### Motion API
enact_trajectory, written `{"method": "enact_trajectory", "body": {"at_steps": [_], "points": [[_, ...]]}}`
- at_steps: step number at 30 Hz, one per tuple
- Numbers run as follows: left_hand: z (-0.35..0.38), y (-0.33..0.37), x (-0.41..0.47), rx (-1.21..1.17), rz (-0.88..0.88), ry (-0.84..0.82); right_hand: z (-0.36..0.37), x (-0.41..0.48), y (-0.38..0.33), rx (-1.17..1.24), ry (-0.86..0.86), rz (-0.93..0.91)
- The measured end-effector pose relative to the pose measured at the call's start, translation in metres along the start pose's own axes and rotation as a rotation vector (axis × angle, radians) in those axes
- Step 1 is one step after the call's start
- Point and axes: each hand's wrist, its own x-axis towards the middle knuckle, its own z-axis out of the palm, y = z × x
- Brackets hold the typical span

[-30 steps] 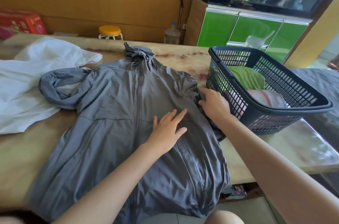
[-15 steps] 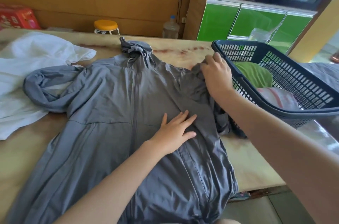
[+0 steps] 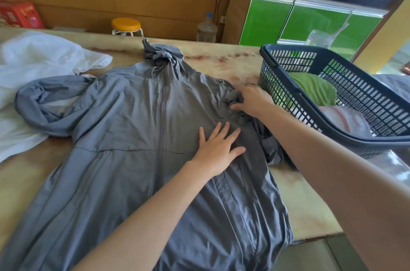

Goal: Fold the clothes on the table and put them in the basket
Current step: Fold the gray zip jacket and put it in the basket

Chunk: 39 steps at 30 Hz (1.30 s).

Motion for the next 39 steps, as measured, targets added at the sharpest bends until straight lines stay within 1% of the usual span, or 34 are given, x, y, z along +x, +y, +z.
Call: {"method": "enact_trajectory", "body": {"at_steps": [3, 5, 7, 9, 10, 11, 13, 15, 17, 19, 22, 24, 25, 26, 29, 30, 31, 32, 34, 36, 37, 39], "points": [[-0.003, -0.005, 0.007, 0.041, -0.022, -0.003, 0.008, 0.009, 0.000, -0.099, 0.011, 0.043], [-0.003, -0.008, 0.010, 0.063, -0.022, -0.017, 0.011, 0.011, -0.001, -0.221, 0.041, 0.079], [-0.002, -0.010, 0.013, 0.062, -0.021, -0.022, 0.012, 0.013, -0.001, -0.424, 0.139, 0.051], [-0.002, -0.011, 0.017, 0.061, -0.015, -0.008, 0.007, 0.015, 0.000, -0.636, 0.244, -0.022], [-0.002, -0.011, 0.019, 0.063, -0.011, 0.003, 0.003, 0.017, 0.001, -0.689, 0.285, -0.031], [-0.002, -0.010, 0.022, 0.063, -0.009, 0.014, -0.001, 0.020, 0.000, -0.711, 0.288, -0.017], [-0.001, -0.009, 0.027, 0.065, -0.011, 0.030, -0.003, 0.025, -0.003, -0.685, 0.181, 0.048], [0.000, -0.010, 0.029, 0.087, -0.011, 0.069, 0.000, 0.032, -0.007, -0.587, 0.099, 0.064], [-0.001, -0.015, 0.030, 0.078, -0.012, 0.123, 0.001, 0.043, -0.011, -0.358, 0.087, 0.074], [-0.002, -0.021, 0.034, 0.072, -0.022, 0.132, 0.000, 0.057, -0.015, -0.138, 0.050, 0.103], [0.002, -0.025, 0.039, 0.193, -0.038, 0.084, 0.008, 0.076, -0.012, 0.039, -0.019, 0.163], [0.006, -0.026, 0.041, 0.241, -0.044, 0.097, 0.017, 0.082, -0.012, 0.006, -0.121, 0.202], [0.008, -0.026, 0.041, 0.247, -0.041, 0.102, 0.022, 0.083, -0.011, -0.024, -0.144, 0.222], [0.008, -0.026, 0.040, 0.248, -0.038, 0.105, 0.026, 0.083, -0.011, -0.070, -0.116, 0.234], [0.007, -0.026, 0.040, 0.213, -0.045, 0.118, 0.019, 0.086, -0.010, -0.307, 0.175, 0.185], [0.006, -0.027, 0.041, 0.178, -0.063, 0.134, 0.015, 0.088, -0.006, -0.348, 0.244, 0.176], [0.004, -0.029, 0.041, 0.138, -0.093, 0.158, 0.010, 0.090, -0.003, -0.364, 0.272, 0.175], [0.001, -0.033, 0.040, 0.106, -0.130, 0.186, 0.009, 0.091, -0.002, -0.381, 0.275, 0.173], [-0.004, -0.044, 0.037, 0.109, -0.199, 0.216, 0.016, 0.090, -0.003, -0.439, 0.222, 0.156], [-0.010, -0.055, 0.030, 0.147, -0.232, 0.178, 0.026, 0.087, -0.004, -0.464, 0.166, 0.146], [-0.013, -0.061, 0.025, 0.152, -0.242, 0.164, 0.029, 0.086, -0.005, -0.459, 0.177, 0.123], [-0.020, -0.072, 0.014, 0.184, -0.261, 0.188, 0.029, 0.084, -0.014, -0.395, 0.254, -0.010]]}}
